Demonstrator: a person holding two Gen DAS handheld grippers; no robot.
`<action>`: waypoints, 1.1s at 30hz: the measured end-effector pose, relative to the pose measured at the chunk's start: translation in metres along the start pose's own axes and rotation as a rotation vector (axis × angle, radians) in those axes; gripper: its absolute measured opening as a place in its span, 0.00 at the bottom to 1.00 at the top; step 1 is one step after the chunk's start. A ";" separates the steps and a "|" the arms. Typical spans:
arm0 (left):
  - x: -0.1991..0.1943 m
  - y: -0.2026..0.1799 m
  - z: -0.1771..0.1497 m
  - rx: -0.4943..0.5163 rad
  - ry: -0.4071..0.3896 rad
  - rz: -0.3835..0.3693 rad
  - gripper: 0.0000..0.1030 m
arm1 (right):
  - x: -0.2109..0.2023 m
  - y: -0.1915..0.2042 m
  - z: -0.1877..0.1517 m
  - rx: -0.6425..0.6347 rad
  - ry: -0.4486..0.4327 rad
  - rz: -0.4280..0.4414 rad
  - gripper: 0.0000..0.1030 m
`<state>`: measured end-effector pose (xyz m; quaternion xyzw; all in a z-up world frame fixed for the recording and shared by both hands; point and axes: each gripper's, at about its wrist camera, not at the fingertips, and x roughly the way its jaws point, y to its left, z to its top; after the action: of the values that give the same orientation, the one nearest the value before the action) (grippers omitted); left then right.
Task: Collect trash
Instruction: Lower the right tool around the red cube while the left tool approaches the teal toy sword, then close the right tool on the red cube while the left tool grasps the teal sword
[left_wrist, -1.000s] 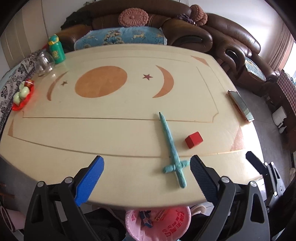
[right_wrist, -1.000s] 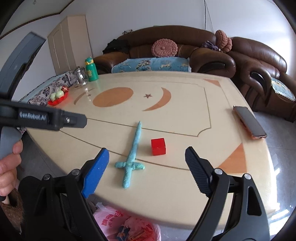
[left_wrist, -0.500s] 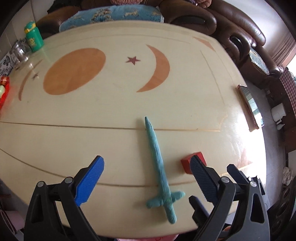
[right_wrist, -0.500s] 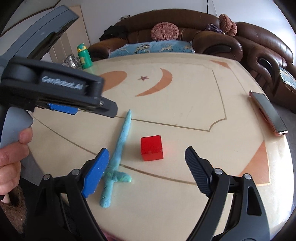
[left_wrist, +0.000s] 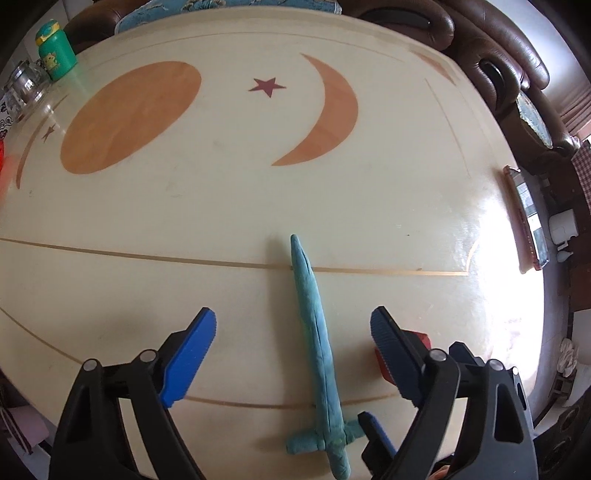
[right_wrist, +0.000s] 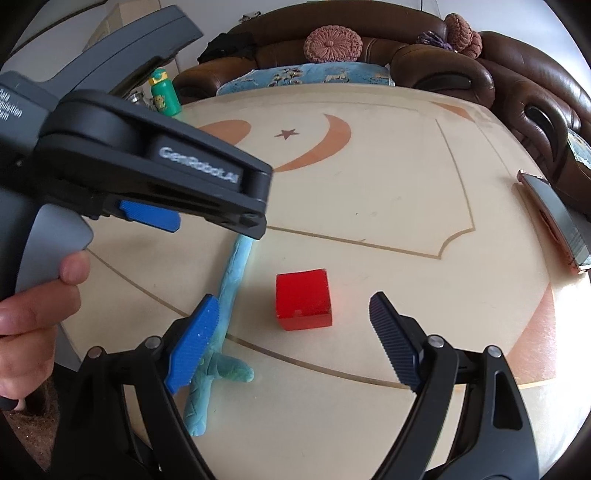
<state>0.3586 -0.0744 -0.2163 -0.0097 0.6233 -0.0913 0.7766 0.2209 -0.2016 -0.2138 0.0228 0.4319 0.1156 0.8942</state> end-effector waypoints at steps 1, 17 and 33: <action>0.003 0.000 0.001 -0.001 0.010 -0.006 0.79 | 0.003 -0.002 0.000 0.016 0.012 0.025 0.80; 0.019 -0.004 0.008 -0.016 0.054 -0.075 0.56 | 0.021 -0.010 0.000 0.036 0.041 0.033 0.48; 0.018 -0.017 0.009 0.007 0.064 -0.058 0.39 | 0.018 -0.004 -0.003 0.009 0.029 0.002 0.33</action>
<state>0.3691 -0.0944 -0.2297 -0.0221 0.6471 -0.1161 0.7532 0.2302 -0.2020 -0.2304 0.0254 0.4455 0.1150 0.8875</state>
